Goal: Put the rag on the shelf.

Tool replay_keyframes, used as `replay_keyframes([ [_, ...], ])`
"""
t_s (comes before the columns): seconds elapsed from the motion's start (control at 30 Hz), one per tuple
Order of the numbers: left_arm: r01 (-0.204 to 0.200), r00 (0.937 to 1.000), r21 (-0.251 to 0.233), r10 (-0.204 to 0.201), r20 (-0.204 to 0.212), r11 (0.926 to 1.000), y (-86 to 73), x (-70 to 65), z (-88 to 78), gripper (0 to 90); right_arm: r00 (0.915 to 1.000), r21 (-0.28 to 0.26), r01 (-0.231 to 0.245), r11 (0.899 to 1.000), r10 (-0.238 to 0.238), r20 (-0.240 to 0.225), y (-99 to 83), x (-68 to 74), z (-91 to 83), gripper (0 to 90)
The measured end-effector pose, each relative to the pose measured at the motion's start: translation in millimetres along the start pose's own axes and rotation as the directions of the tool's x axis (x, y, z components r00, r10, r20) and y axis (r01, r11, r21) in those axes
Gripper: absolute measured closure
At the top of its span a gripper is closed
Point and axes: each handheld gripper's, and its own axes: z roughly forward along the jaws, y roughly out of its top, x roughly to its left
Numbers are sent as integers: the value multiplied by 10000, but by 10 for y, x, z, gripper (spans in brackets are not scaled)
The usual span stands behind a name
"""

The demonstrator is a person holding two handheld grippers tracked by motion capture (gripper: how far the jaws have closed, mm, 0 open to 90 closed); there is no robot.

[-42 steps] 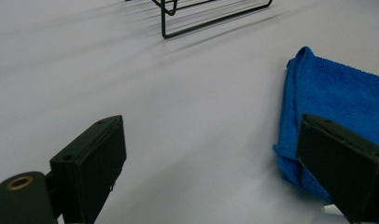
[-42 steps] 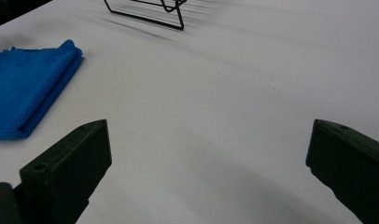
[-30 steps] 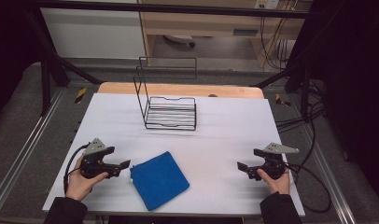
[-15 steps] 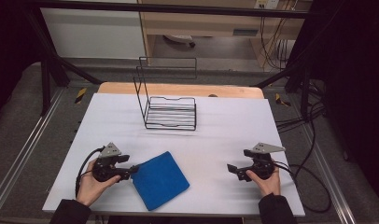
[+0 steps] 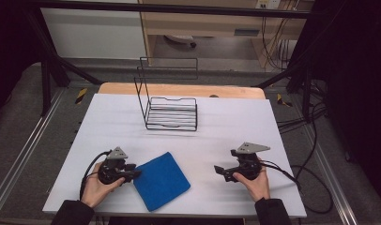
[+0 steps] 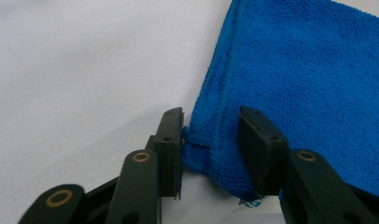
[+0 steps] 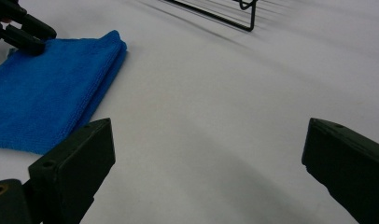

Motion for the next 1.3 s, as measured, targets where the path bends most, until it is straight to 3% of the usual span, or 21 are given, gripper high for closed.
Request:
replay_keyframes([
  [0.23,-5,9999,25,5,-110,10000,-1,-22,7,636,9995,65,236,9997,-235,-187,175,183,197,44],
  [0.27,-14,9999,56,15,-131,10000,2,-27,8,650,9995,209,296,9993,-294,-107,241,264,287,48],
  [0.5,-107,9997,176,110,-204,9998,10,-72,12,719,9989,364,393,9986,-384,-256,418,477,574,80],
  [0.7,-140,9998,221,143,-148,9997,13,-81,11,777,9953,708,811,9942,-770,-593,605,712,973,238],
  [0.9,-245,9995,286,251,-210,9993,17,-99,10,807,9949,1089,865,9903,-802,-607,635,785,1270,391],
  [1.07,-275,9993,263,282,-237,9993,16,-109,12,818,9972,1545,550,9865,-463,-595,616,765,1418,521],
  [1.3,-287,9991,280,296,-307,9992,18,-122,12,822,9951,1739,287,9844,-117,-980,585,762,1485,680],
])
